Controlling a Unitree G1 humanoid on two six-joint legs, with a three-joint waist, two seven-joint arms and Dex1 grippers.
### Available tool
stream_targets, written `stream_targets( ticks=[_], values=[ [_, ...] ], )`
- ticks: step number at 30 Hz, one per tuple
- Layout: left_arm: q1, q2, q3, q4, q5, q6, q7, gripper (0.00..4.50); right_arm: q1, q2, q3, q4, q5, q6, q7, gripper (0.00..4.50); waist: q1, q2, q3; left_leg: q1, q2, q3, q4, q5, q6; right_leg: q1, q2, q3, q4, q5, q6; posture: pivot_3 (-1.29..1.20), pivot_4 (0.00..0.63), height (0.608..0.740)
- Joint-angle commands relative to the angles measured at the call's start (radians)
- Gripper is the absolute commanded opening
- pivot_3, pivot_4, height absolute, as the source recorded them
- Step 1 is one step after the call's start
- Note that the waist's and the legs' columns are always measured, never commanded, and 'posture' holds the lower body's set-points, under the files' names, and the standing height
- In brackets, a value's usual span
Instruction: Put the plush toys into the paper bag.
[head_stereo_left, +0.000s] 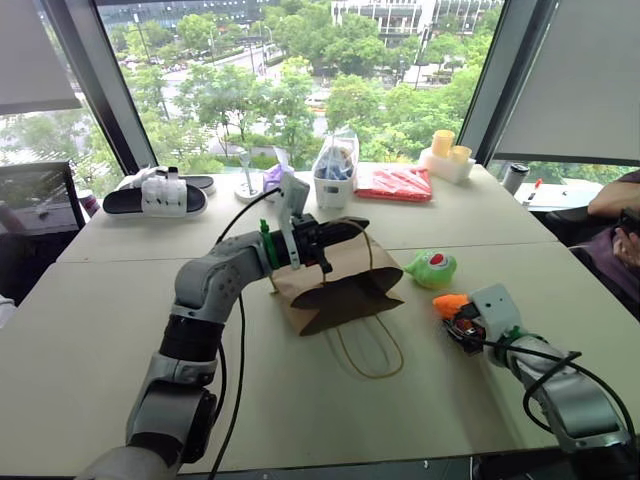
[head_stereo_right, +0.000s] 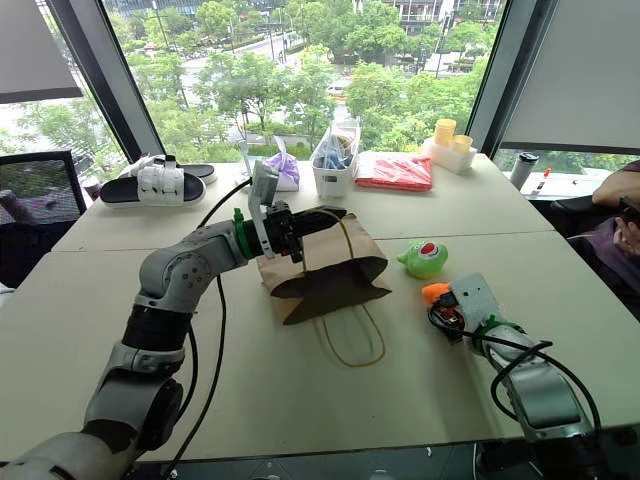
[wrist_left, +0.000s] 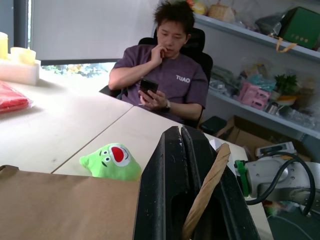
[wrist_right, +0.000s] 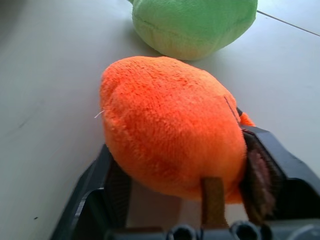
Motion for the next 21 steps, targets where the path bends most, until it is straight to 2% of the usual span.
stream_targets(
  ticks=[1,3,4,5,8,12,17,21],
  values=[
    [-0.008,0.008,0.027,-0.036,-0.004,-0.018,0.007,0.00,0.007,0.006,0.002,-0.002,-0.007,-0.013,0.033,1.25,0.000,0.000,0.000,0.000,0.000,0.000,0.000,0.000,0.000,0.000,0.000,0.000,0.000,0.000,0.000,0.00,0.150,0.740],
    [-0.015,0.003,0.036,-0.028,-0.012,-0.015,0.015,0.00,0.013,0.011,-0.018,-0.012,-0.006,-0.018,0.031,0.38,0.000,0.000,0.000,0.000,0.000,0.000,0.000,0.000,0.000,0.000,0.000,0.000,0.000,0.000,0.000,0.00,0.150,0.740],
    [-0.020,0.001,0.040,-0.021,-0.014,-0.015,0.018,0.00,0.020,0.009,-0.040,-0.032,0.004,-0.032,0.038,0.10,0.001,0.000,0.000,0.001,0.000,0.000,0.000,0.000,0.000,0.000,0.000,0.000,0.000,0.000,0.000,0.00,0.150,0.740],
    [-0.026,-0.001,0.043,-0.014,-0.014,-0.015,0.020,0.00,0.029,0.004,-0.062,-0.062,0.021,-0.049,0.058,0.04,0.003,0.000,0.000,0.000,0.000,0.000,0.000,0.000,0.000,0.000,0.000,0.000,0.000,0.000,0.000,0.00,0.150,0.740],
    [-0.031,-0.004,0.046,-0.009,-0.011,-0.014,0.022,0.00,0.042,-0.002,-0.088,-0.099,0.041,-0.069,0.092,0.04,0.003,0.000,0.000,0.000,0.000,0.000,0.000,0.000,0.000,0.000,0.000,0.000,0.000,0.000,0.000,0.00,0.150,0.740],
    [-0.071,-0.027,0.079,0.051,-0.032,-0.008,0.038,0.00,0.089,-0.036,-0.173,-0.427,0.324,0.073,0.264,0.04,0.005,0.001,0.001,-0.001,0.000,-0.001,0.000,0.000,0.000,0.000,0.000,0.000,0.000,0.000,0.000,0.00,0.150,0.740],
    [-0.093,-0.051,0.094,0.059,-0.059,0.008,0.034,0.00,-0.003,0.018,-0.123,-0.562,0.487,0.253,0.203,0.04,0.004,-0.003,0.002,-0.001,0.000,-0.004,0.000,0.000,0.000,0.000,0.000,-0.001,0.000,0.000,0.000,0.00,0.150,0.740],
    [-0.106,-0.066,0.108,0.065,-0.078,0.019,0.048,0.00,-0.084,0.065,-0.011,-0.561,0.488,0.316,0.154,0.04,0.005,-0.003,0.002,-0.001,0.000,-0.005,0.000,0.000,0.000,0.000,0.000,-0.001,0.000,0.000,0.000,0.00,0.150,0.740]
  ],
)
